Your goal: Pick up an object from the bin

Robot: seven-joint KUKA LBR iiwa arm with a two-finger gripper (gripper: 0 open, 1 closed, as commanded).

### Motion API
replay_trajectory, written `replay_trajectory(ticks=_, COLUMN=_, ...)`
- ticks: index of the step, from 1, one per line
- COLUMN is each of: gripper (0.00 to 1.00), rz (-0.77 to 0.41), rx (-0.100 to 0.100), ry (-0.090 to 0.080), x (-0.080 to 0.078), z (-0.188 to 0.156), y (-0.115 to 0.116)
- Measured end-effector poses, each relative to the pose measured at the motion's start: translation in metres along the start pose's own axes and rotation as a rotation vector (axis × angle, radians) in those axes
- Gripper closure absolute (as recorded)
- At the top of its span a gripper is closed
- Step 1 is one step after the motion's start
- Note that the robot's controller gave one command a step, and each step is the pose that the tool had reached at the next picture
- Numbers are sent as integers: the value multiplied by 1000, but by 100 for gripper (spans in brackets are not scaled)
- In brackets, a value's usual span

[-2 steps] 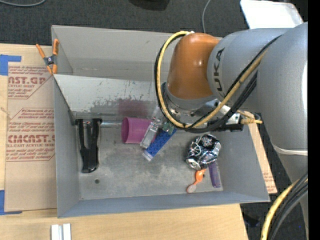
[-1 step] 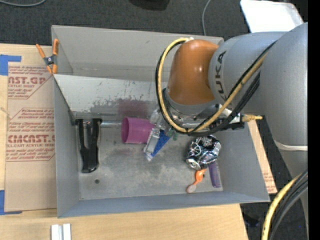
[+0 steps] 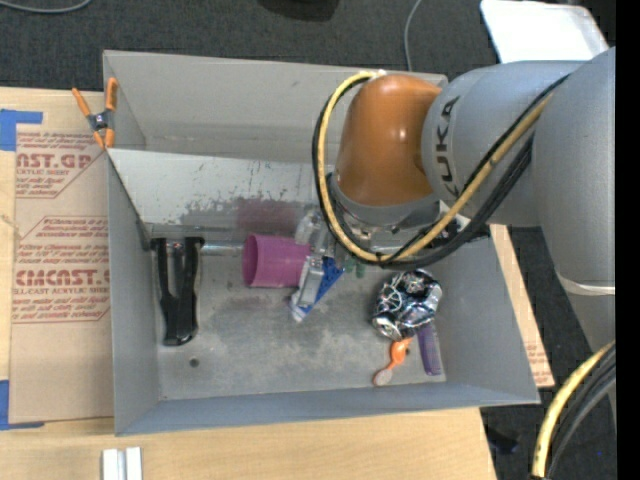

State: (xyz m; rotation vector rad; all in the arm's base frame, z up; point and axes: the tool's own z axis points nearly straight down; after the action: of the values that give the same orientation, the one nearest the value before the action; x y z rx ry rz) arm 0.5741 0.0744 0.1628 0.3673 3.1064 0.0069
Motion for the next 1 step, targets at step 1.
replay_trajectory(ticks=1, gripper=0, rz=241, rx=1, ry=-1, x=-9, z=28, y=-11)
